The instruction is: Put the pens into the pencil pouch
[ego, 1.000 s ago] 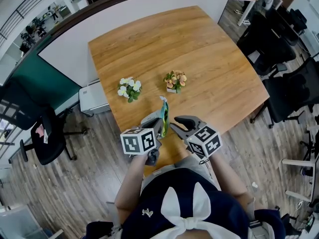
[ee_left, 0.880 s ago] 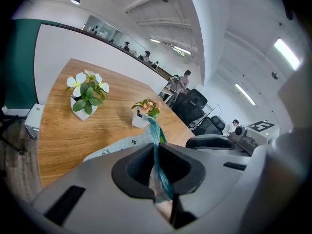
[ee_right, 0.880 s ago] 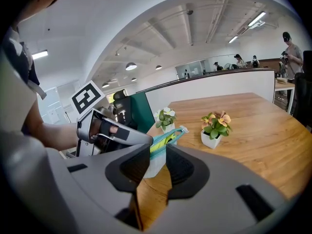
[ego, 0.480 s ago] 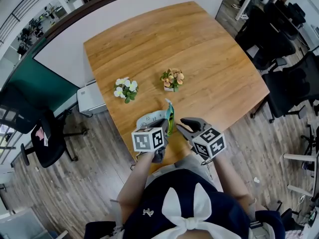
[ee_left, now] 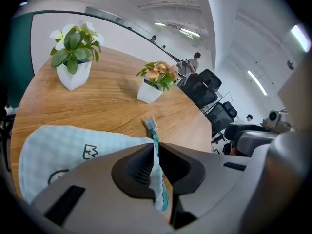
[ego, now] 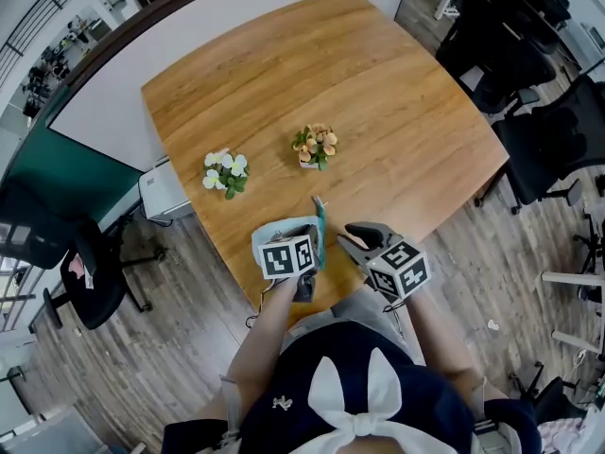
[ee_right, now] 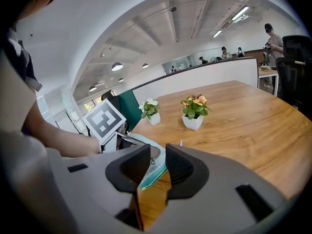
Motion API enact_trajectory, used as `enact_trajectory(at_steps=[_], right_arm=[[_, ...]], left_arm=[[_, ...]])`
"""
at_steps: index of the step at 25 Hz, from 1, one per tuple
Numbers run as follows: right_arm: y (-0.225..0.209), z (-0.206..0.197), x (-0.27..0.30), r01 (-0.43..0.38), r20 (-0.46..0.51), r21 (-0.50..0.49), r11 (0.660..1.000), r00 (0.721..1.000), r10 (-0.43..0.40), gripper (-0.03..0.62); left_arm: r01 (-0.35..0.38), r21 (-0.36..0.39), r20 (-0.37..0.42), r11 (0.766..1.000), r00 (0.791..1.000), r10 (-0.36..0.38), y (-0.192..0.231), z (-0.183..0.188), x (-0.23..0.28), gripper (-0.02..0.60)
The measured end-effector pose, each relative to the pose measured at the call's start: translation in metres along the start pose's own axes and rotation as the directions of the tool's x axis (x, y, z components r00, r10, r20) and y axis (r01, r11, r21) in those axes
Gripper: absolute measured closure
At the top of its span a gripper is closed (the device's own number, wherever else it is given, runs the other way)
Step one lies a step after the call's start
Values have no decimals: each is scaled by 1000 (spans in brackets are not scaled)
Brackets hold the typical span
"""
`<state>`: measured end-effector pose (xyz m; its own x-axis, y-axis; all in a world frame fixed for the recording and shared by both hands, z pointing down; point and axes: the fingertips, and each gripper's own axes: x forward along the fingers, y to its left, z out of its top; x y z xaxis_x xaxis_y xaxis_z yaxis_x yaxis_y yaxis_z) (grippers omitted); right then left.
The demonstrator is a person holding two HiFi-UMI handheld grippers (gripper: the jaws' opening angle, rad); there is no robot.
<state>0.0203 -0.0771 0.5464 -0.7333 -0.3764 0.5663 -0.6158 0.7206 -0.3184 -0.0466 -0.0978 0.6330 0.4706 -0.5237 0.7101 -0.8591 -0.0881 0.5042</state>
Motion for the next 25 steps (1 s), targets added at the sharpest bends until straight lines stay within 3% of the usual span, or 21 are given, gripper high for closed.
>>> enact_trajectory(at_steps=[9, 14, 16, 25], right_arm=[[-1, 1, 4, 47, 13, 6, 999, 999, -47, 502], [0, 17, 0, 94, 71, 4, 996, 993, -94, 539], [3, 24, -3, 97, 94, 0, 995, 991, -97, 585], [17, 42, -15, 155, 137, -34, 987, 979, -149, 591]], left_arm=[[30, 32, 45, 999, 998, -32, -11, 11, -21, 546], [12, 137, 100, 990, 995, -26, -21, 29, -45, 555], [-8, 184, 122, 983, 992, -15, -25, 36, -54, 558], [-76, 326, 188, 942, 982, 14, -50, 52, -88, 558]])
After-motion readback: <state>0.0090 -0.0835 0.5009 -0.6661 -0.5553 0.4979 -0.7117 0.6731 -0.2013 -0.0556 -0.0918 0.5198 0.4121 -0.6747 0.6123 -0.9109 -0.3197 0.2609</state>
